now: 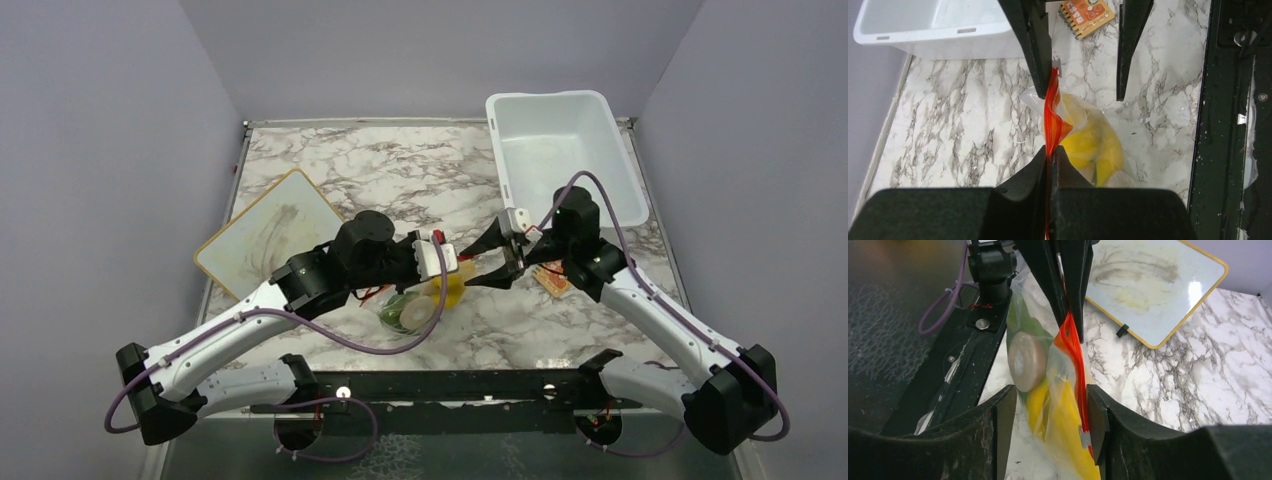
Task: Place the food in the zip-top bag and seal the zipper
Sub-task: Zip the zipper food storage bag at the center of the board.
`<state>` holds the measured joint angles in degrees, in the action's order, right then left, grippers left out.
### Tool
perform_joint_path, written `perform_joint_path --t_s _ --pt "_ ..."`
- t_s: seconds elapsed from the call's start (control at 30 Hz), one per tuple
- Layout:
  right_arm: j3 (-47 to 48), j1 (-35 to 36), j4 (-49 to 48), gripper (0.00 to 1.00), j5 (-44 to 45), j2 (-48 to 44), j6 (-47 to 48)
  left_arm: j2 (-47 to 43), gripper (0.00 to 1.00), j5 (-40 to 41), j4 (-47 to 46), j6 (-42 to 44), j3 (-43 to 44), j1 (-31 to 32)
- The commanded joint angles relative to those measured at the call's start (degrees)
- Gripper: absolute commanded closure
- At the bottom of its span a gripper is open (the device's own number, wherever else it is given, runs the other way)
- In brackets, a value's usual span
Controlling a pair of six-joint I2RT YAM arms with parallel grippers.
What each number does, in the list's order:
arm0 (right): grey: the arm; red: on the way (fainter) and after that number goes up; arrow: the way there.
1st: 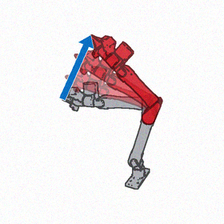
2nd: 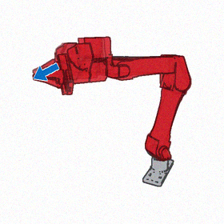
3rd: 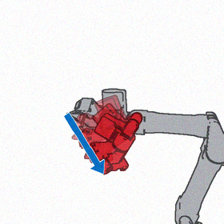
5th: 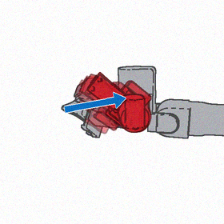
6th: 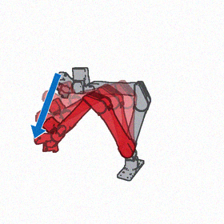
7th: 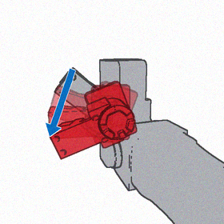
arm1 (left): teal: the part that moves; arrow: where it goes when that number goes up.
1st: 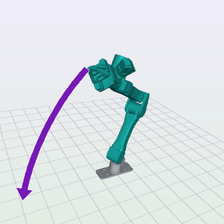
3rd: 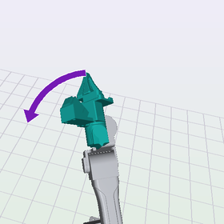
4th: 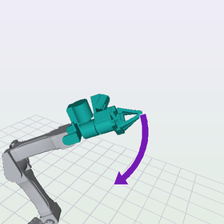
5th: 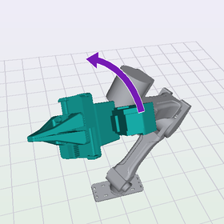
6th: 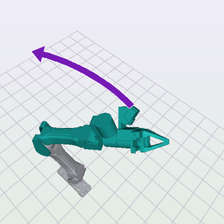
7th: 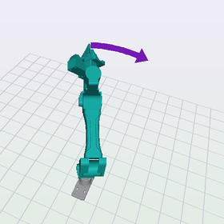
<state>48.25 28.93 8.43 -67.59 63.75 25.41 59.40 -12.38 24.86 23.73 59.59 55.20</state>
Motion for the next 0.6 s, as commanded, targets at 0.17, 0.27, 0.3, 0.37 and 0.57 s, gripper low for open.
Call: perform_joint_path --t_s 0.17,0.27,0.3,0.37,0.57 --pt "-5.51 -0.58 -21.05 0.51 0.76 -4.41 -16.88 -8.25 1.0 -2.44 -3.54 -2.88 1.16 -0.02" --pt "-6.73 -0.83 -24.24 0.48 2.36 -5.24 -18.99 -9.9 1.0 -4.52 -3.84 -2.65 1.47 -0.09" --pt "-7.19 -0.95 -25.9 0.45 3.11 -5.52 -20.1 -10.55 1.0 -5.65 -3.89 -2.4 1.33 -0.08" --pt "-7.89 -1.13 -29.04 0.42 3.64 -5.74 -22.05 -11.66 1.0 -7.56 -3.8 -1.83 1.02 -0.09" --pt "-7.39 -1.24 -35.28 0.38 1.19 -3.35 -27.37 -13.06 1.0 -9.65 -3.5 -0.79 0.56 -0.05"
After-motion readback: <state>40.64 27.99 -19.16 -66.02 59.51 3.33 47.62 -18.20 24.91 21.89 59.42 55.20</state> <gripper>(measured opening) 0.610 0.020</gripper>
